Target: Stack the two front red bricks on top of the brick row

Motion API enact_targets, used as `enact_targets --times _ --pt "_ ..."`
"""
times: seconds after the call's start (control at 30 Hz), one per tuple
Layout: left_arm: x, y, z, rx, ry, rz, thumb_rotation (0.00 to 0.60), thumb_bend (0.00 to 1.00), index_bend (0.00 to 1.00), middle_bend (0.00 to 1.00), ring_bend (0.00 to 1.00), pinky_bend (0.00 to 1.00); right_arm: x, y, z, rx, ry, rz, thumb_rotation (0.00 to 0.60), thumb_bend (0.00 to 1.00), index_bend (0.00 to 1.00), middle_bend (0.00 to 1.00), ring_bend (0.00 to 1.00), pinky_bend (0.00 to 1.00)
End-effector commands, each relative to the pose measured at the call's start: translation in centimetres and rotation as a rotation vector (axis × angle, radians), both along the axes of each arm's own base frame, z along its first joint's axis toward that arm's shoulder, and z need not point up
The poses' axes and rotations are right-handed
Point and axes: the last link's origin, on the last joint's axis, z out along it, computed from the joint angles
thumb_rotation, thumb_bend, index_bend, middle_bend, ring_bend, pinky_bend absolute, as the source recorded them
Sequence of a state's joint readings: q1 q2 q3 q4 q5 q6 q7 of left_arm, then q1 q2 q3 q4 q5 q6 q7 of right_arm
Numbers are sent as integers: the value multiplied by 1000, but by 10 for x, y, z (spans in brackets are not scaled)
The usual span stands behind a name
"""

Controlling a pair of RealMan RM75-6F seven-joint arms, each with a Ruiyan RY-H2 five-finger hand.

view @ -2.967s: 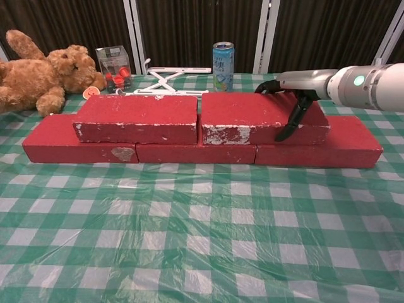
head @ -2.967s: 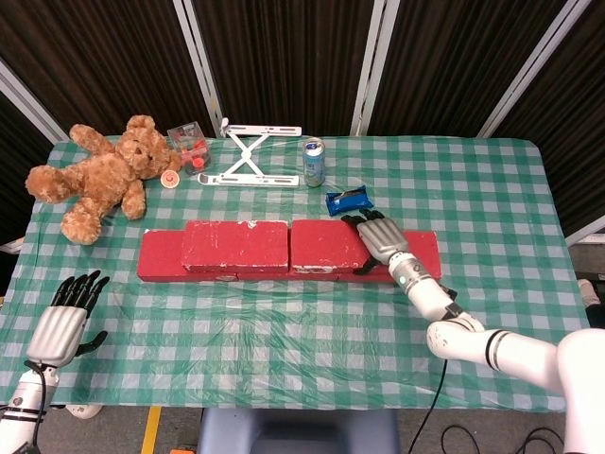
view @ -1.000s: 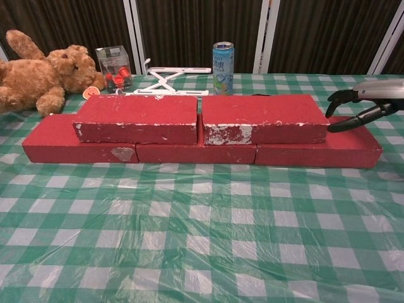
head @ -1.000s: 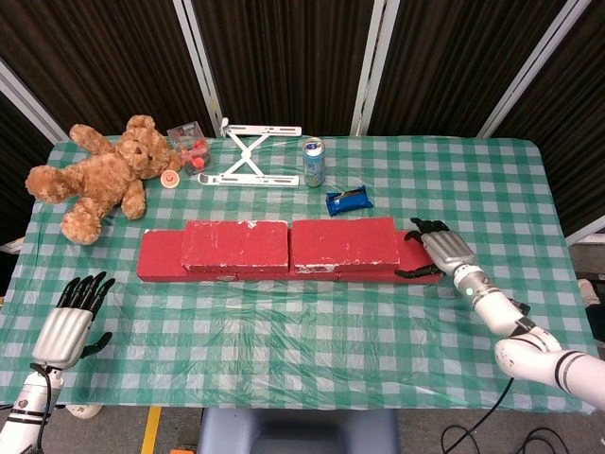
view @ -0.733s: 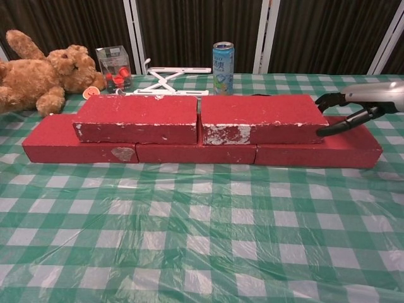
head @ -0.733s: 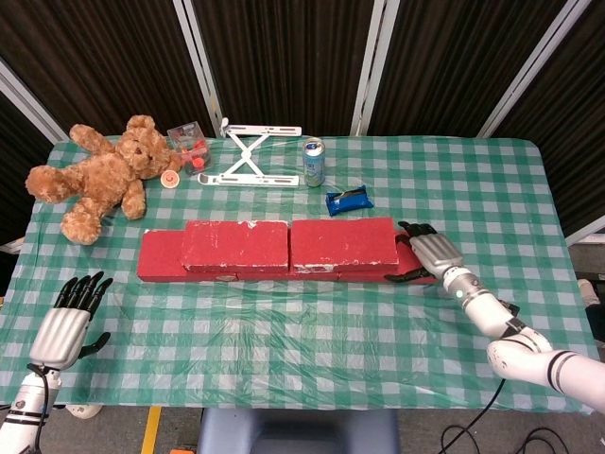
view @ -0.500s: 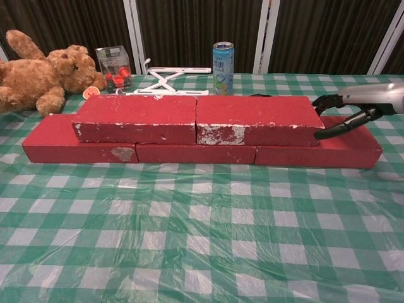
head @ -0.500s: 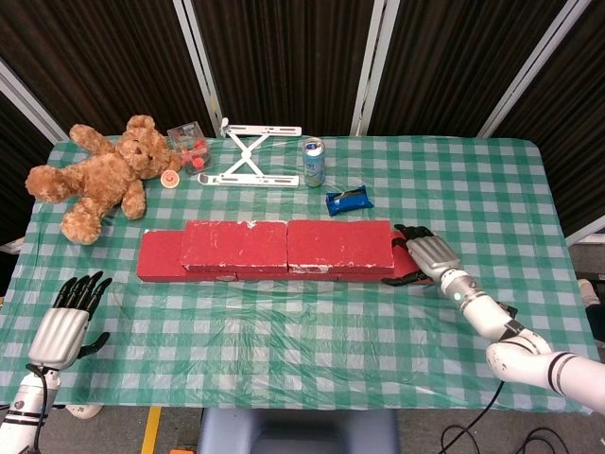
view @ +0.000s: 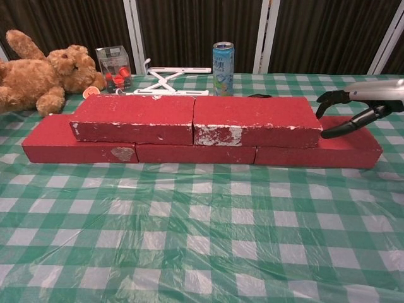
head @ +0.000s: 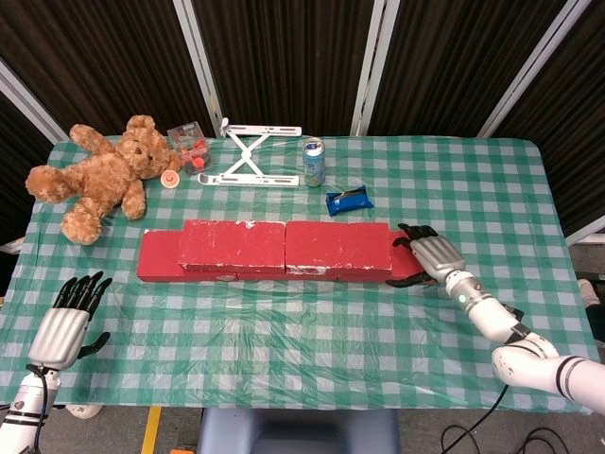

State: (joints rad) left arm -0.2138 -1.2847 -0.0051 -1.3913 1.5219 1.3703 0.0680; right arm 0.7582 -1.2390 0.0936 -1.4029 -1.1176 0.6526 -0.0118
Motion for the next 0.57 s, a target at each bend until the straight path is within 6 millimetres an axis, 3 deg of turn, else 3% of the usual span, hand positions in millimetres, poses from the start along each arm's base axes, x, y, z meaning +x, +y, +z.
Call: enact_targets --times 0.03,0.1,0.13,0.33,0.43,0.57 --pt "1 -2 1 7 1 -12 600 268 0 0 0 58 -9 21 20 -89 -23 29 276 118 180 16 0 0" --pt "2 -3 3 18 4 -25 600 275 0 0 0 59 -16 45 31 -160 -38 72 304 119 65 2 0 0" --pt "3 -4 4 30 5 -35 600 284 0 0 0 59 -23 67 36 -210 -42 107 322 119 24 0 0 0" --pt "7 -11 9 81 16 -71 600 296 0 0 0 58 -64 181 51 -437 25 170 396 118 0 0 0 0" --pt "8 -13 8 89 32 -71 600 298 0 0 0 58 -78 204 52 -429 83 152 400 118 0 0 0 0" --pt "10 -14 5 96 48 -58 600 296 0 0 0 58 -78 204 67 -486 75 133 402 118 0 0 0 0"
